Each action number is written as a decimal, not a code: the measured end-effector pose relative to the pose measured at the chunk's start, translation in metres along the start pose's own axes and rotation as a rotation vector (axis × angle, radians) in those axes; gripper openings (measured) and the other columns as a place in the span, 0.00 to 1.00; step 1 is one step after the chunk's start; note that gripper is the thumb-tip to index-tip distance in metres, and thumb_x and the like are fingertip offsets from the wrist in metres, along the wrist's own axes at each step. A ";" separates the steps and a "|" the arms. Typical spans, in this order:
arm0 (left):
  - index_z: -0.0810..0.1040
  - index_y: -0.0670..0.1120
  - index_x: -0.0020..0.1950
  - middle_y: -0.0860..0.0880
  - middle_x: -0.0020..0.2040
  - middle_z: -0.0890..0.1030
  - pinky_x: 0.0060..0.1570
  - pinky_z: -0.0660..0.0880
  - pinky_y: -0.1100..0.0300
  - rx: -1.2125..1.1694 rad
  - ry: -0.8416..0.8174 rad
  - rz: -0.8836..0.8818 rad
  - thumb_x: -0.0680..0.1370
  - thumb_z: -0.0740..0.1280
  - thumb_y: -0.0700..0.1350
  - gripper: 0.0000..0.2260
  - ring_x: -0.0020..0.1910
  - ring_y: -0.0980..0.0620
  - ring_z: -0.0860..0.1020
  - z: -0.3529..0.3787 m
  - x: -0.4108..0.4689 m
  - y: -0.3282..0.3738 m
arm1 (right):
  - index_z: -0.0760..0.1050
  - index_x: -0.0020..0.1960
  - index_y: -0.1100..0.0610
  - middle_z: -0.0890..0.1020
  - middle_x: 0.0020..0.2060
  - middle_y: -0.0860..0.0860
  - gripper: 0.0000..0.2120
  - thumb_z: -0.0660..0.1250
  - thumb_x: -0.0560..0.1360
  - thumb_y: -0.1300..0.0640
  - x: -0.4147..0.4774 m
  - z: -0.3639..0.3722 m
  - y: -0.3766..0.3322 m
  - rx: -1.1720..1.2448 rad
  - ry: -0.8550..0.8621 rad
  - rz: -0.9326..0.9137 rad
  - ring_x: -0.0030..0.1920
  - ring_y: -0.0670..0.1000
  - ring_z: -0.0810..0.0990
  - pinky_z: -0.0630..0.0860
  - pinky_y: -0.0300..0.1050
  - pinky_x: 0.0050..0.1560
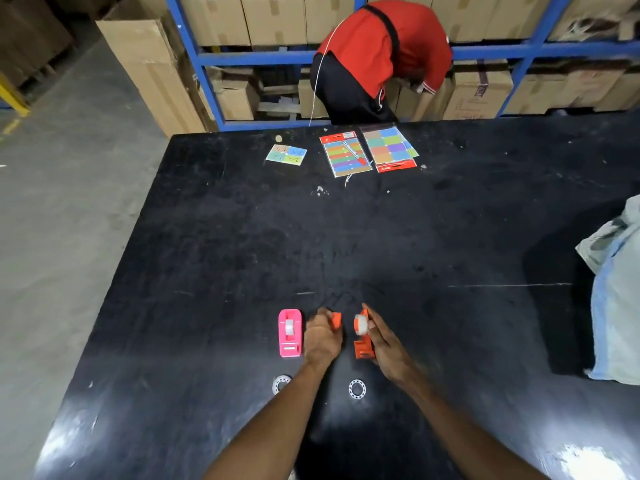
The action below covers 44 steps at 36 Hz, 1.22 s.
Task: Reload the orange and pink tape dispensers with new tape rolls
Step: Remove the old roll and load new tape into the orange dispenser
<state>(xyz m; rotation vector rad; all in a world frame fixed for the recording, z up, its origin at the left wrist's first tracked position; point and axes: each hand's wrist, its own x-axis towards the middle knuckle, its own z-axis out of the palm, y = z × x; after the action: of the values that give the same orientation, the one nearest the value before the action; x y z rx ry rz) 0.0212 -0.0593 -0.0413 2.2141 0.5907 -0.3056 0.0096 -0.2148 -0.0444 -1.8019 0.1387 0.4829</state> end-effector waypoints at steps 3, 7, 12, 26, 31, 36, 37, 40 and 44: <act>0.76 0.51 0.54 0.44 0.47 0.84 0.33 0.81 0.56 -0.552 -0.154 -0.166 0.72 0.74 0.42 0.13 0.39 0.49 0.81 -0.016 -0.010 0.014 | 0.65 0.68 0.27 0.76 0.68 0.48 0.22 0.57 0.74 0.35 0.006 -0.001 -0.001 0.048 0.012 0.027 0.67 0.55 0.75 0.74 0.63 0.66; 0.74 0.47 0.63 0.43 0.53 0.85 0.46 0.80 0.56 -0.849 -0.330 -0.169 0.74 0.71 0.37 0.19 0.51 0.47 0.83 -0.035 -0.020 0.020 | 0.65 0.68 0.27 0.77 0.67 0.48 0.18 0.57 0.80 0.41 0.005 -0.001 -0.013 0.079 -0.004 0.011 0.64 0.52 0.78 0.78 0.60 0.62; 0.76 0.45 0.63 0.42 0.59 0.83 0.49 0.80 0.56 -0.933 -0.409 -0.137 0.74 0.71 0.37 0.18 0.57 0.46 0.82 -0.050 -0.033 0.022 | 0.63 0.71 0.31 0.75 0.69 0.43 0.19 0.54 0.81 0.43 0.005 0.000 -0.018 0.027 -0.030 -0.050 0.68 0.46 0.74 0.71 0.58 0.70; 0.81 0.45 0.58 0.46 0.50 0.86 0.45 0.81 0.58 -1.012 -0.398 -0.098 0.76 0.70 0.40 0.11 0.49 0.52 0.85 -0.076 -0.066 0.021 | 0.64 0.71 0.33 0.75 0.69 0.44 0.21 0.54 0.78 0.40 -0.012 0.013 -0.046 -0.083 -0.065 -0.182 0.68 0.46 0.74 0.68 0.57 0.72; 0.79 0.42 0.61 0.42 0.52 0.85 0.51 0.81 0.53 -1.016 -0.365 -0.060 0.77 0.68 0.40 0.12 0.55 0.46 0.82 -0.083 -0.071 0.012 | 0.64 0.69 0.29 0.80 0.59 0.42 0.19 0.53 0.79 0.42 -0.021 0.017 -0.060 -0.126 -0.105 -0.176 0.53 0.41 0.79 0.76 0.47 0.59; 0.79 0.41 0.61 0.42 0.52 0.85 0.47 0.82 0.56 -1.011 -0.337 -0.045 0.77 0.69 0.40 0.13 0.50 0.49 0.84 -0.092 -0.078 0.007 | 0.65 0.65 0.26 0.76 0.37 0.35 0.18 0.53 0.82 0.47 -0.030 0.024 -0.071 -0.139 -0.114 -0.195 0.32 0.35 0.72 0.65 0.34 0.36; 0.80 0.42 0.59 0.43 0.51 0.86 0.46 0.82 0.56 -1.015 -0.343 -0.041 0.77 0.69 0.40 0.11 0.49 0.50 0.84 -0.094 -0.080 0.007 | 0.65 0.66 0.28 0.76 0.34 0.36 0.17 0.53 0.83 0.48 -0.032 0.025 -0.073 -0.128 -0.119 -0.199 0.30 0.36 0.72 0.65 0.35 0.34; 0.82 0.44 0.55 0.45 0.47 0.87 0.44 0.82 0.58 -1.023 -0.353 -0.022 0.77 0.68 0.40 0.08 0.47 0.52 0.85 -0.097 -0.086 0.006 | 0.65 0.70 0.34 0.76 0.27 0.41 0.18 0.53 0.84 0.49 -0.037 0.027 -0.075 -0.113 -0.141 -0.220 0.26 0.43 0.70 0.65 0.40 0.25; 0.80 0.41 0.60 0.40 0.52 0.85 0.56 0.80 0.48 -1.063 -0.312 -0.025 0.80 0.64 0.42 0.11 0.53 0.45 0.83 -0.095 -0.089 0.002 | 0.60 0.73 0.36 0.72 0.22 0.45 0.19 0.52 0.84 0.50 -0.043 0.029 -0.086 -0.145 -0.150 -0.222 0.24 0.47 0.69 0.66 0.41 0.24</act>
<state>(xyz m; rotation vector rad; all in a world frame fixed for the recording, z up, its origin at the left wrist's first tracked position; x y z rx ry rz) -0.0523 -0.0155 0.0569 1.1109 0.4485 -0.2545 -0.0076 -0.1688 0.0438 -1.8876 -0.2032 0.4766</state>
